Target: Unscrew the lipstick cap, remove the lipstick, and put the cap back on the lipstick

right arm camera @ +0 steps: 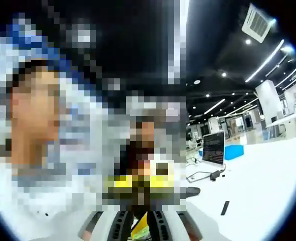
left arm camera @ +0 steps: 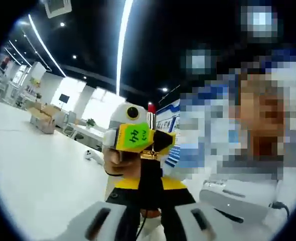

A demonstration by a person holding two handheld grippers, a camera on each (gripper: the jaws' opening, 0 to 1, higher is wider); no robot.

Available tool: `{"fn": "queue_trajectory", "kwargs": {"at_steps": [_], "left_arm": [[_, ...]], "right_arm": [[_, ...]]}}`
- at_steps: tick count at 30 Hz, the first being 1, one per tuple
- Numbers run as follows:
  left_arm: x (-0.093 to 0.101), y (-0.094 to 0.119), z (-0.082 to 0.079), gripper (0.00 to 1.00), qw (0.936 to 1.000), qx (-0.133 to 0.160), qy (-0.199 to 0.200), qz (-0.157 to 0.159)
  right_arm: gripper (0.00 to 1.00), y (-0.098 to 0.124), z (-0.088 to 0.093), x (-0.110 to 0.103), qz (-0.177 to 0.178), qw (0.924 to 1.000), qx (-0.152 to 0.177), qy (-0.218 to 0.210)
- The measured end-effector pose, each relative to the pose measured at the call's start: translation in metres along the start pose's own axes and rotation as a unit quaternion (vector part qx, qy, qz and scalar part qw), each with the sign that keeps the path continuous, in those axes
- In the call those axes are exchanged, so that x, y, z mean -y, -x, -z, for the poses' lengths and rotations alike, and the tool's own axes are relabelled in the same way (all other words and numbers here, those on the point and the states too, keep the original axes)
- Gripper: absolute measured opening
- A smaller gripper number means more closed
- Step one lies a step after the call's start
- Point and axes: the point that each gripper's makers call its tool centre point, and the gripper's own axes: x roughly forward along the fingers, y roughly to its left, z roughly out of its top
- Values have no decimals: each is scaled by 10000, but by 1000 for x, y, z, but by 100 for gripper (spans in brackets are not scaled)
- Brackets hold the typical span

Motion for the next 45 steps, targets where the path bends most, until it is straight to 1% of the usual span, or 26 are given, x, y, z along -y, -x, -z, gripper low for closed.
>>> {"fn": "queue_trajectory", "kwargs": {"at_steps": [2, 3, 4, 5, 8, 10, 12, 14, 16, 18, 20, 22, 23, 25, 28, 31, 33, 34, 36, 38, 39, 40, 42, 43, 44, 45], "left_arm": [[-1, -1, -3, 14, 9999, 47, -82, -99], [-7, -1, -5, 14, 9993, 81, -225, -275], [-14, 1, -2, 14, 9979, -1, -322, -558], [-18, 2, -2, 14, 9966, -48, -414, -711], [-30, 5, -2, 14, 9880, -170, -887, -1252], [-39, 8, -4, 14, 9785, -248, -1216, -1649], [-50, 11, -6, 14, 9610, -414, -1672, -2163], [-59, 15, -9, 13, 9380, -571, -2146, -2661], [-64, 16, -10, 13, 9195, -669, -2448, -3003], [-69, 18, -14, 12, 9026, -647, -2574, -3389], [-73, 20, -18, 13, 8822, -643, -2844, -3697], [-76, 23, -20, 13, 8695, -591, -2942, -3923], [-77, 23, -20, 13, 8672, -557, -2943, -3978], [-78, 26, -25, 12, 8647, -287, -2850, -4125], [-81, 26, -23, 12, 8678, -166, -2753, -4133], [-83, 28, -24, 12, 8754, -118, -2632, -4053], [-80, 25, -23, 12, 8835, -127, -2583, -3905], [-77, 22, -22, 13, 8934, -183, -2505, -3725], [-68, 18, -21, 18, 9203, -147, -2119, -3287], [-58, 13, -15, 33, 9452, -225, -1728, -2760], [-56, 13, -13, 42, 9493, -260, -1656, -2660], [-47, 9, -8, 48, 9643, -343, -1399, -2220], [-28, 4, -5, 48, 9839, -252, -971, -1476], [-16, 2, -5, 46, 9917, -171, -695, -1064], [-5, 0, -5, 43, 9966, -92, -473, -665], [4, -1, -7, 38, 9989, -1, -349, -325]], "right_arm": [[6, 1, -2, 3, 45, 10000, 39, 18], [6, 2, -3, 5, 90, 9999, 50, 21], [6, 3, -3, 10, 240, 9997, 28, 78], [6, 4, -1, 17, 403, 9991, -18, 139], [6, 6, -1, 24, 590, 9982, -8, 125], [6, 7, -1, 31, 759, 9970, -2, 178], [6, 10, -3, 39, 1043, 9937, -57, 406], [6, 11, -5, 43, 1162, 9919, -74, 502], [6, 10, -5, 44, 1251, 9906, -60, 558], [6, 11, -7, 47, 1392, 9876, -64, 724], [6, 10, -7, 47, 1473, 9854, -93, 852], [6, 10, -7, 48, 1574, 9822, -131, 1013], [6, 10, -7, 49, 1631, 9804, -148, 1095], [6, 9, -8, 49, 1707, 9775, -164, 1228], [6, 8, -7, 52, 1801, 9741, -233, 1345], [6, 10, -7, 54, 1830, 9731, -255, 1374], [6, 11, -8, 53, 1785, 9747, -238, 1324], [6, 11, -8, 52, 1754, 9758, -221, 1290], [6, 10, -13, 44, 1530, 9822, -46, 1091], [6, 11, -16, 37, 1276, 9879, 43, 885], [6, 11, -17, 33, 1161, 9899, 75, 804], [6, 11, -21, 25, 868, 9944, 262, 548], [6, 10, -25, 14, 460, 9977, 439, 218], [6, 9, -25, 9, 259, 9986, 463, 81], [6, 8, -26, 4, 88, 9985, 529, -78], [6, 6, -24, 1, -16, 9983, 562, -167]]}}
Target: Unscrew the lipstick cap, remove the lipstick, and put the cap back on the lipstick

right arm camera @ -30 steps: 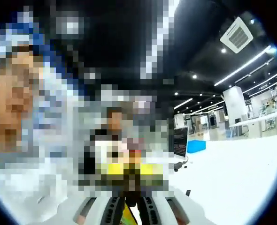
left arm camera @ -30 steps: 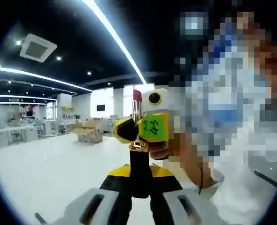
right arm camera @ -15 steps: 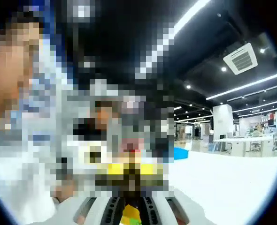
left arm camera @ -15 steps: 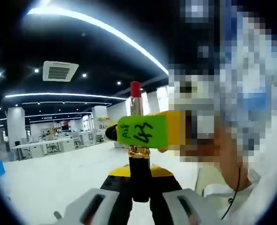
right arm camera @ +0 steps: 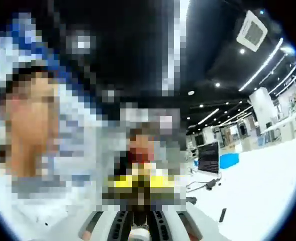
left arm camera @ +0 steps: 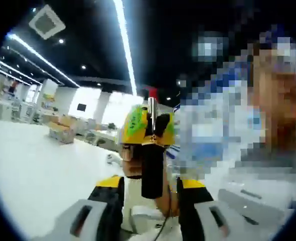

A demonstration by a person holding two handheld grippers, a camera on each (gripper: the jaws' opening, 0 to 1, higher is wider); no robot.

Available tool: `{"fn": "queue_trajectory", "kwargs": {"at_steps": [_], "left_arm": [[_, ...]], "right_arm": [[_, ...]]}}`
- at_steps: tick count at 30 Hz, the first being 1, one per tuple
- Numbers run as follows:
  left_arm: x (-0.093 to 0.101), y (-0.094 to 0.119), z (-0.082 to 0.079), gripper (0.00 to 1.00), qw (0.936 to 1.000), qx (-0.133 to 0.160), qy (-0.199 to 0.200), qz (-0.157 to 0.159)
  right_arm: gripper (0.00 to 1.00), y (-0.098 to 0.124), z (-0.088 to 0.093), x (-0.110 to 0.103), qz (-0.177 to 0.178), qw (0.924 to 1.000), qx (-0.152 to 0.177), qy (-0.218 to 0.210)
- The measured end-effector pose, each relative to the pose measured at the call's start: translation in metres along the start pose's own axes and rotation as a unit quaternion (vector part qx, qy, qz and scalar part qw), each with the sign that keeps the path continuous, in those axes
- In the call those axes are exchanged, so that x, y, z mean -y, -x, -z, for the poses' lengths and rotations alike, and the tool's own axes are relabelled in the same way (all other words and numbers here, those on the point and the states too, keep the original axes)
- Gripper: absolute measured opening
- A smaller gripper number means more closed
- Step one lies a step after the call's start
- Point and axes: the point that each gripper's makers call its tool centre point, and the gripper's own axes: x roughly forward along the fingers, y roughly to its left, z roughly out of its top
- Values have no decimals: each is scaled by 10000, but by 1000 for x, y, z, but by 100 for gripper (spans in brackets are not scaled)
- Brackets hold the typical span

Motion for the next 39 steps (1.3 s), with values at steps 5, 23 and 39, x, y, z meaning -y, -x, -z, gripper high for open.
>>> {"fn": "queue_trajectory", "kwargs": {"at_steps": [5, 23, 39], "left_arm": [[23, -1, -9, 28, 9939, 415, 444, 923], [-18, 4, -1, 14, 9991, 182, 20, -394], [-97, 31, -8, 14, 9060, -510, -2235, -3559]], "right_arm": [[6, -9, 8, -10, -406, 9986, 48, -350], [6, 20, -19, 30, 423, 9990, -173, 3], [6, 6, 16, 70, 2049, 9707, -549, 1133]]}}
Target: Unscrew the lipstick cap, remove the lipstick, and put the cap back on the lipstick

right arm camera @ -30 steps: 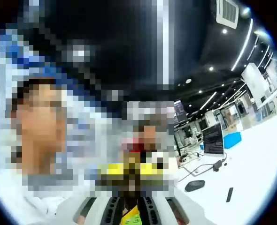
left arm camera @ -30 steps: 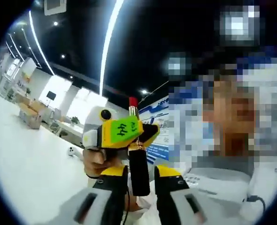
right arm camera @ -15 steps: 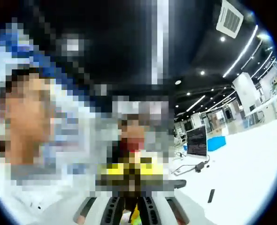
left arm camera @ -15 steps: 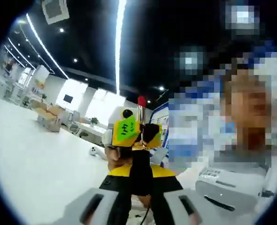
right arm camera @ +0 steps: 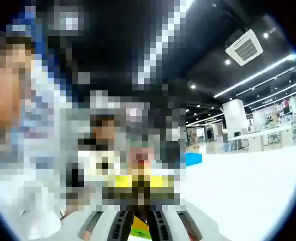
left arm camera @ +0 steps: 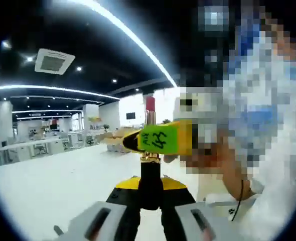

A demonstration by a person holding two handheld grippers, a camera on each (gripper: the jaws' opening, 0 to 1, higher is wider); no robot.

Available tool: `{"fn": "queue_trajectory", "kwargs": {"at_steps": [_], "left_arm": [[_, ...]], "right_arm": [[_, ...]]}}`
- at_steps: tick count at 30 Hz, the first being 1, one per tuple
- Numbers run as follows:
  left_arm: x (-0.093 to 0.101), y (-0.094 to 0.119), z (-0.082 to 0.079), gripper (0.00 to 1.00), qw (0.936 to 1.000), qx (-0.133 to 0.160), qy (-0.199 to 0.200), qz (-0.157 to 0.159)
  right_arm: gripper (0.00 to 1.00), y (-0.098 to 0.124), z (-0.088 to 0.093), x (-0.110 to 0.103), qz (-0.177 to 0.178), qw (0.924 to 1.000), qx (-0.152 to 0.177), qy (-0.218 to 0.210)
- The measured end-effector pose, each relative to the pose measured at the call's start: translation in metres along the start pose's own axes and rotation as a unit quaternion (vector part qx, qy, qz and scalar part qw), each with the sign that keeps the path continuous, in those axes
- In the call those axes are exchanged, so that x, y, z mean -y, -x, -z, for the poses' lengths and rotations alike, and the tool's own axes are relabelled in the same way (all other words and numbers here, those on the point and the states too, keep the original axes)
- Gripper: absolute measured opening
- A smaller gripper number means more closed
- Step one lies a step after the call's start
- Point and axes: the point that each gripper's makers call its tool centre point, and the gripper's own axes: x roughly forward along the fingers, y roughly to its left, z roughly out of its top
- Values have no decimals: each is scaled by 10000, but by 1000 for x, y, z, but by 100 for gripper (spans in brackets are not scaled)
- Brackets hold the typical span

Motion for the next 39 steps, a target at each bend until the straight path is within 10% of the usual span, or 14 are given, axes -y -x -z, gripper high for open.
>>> {"fn": "queue_trajectory", "kwargs": {"at_steps": [7, 17, 22, 23, 31, 34, 39], "left_arm": [[-3, 3, -3, 14, 9983, -22, -457, -369], [23, 21, -11, 29, 9870, 128, 693, 1442], [50, 36, -27, 37, 9525, 450, 1512, 2606], [55, 41, -34, 37, 9370, 577, 1810, 2931], [72, 57, -52, 21, 8710, 953, 2769, 3946], [73, 56, -50, 17, 8661, 869, 2857, 4009], [61, 41, -39, 14, 8960, 741, 2636, 3496]], "right_arm": [[6, -1, 3, -7, 67, 9997, 0, 224], [6, 12, -14, -22, -794, 9944, 405, -566], [6, 15, -16, -35, -1320, 9855, 445, -964], [6, 17, -17, -43, -1654, 9777, 473, -1207], [6, 17, -15, -62, -2391, 9515, 481, -1877], [6, 18, -16, -66, -2502, 9467, 517, -1961], [6, 17, -13, -52, -2082, 9638, 428, -1610]]}}
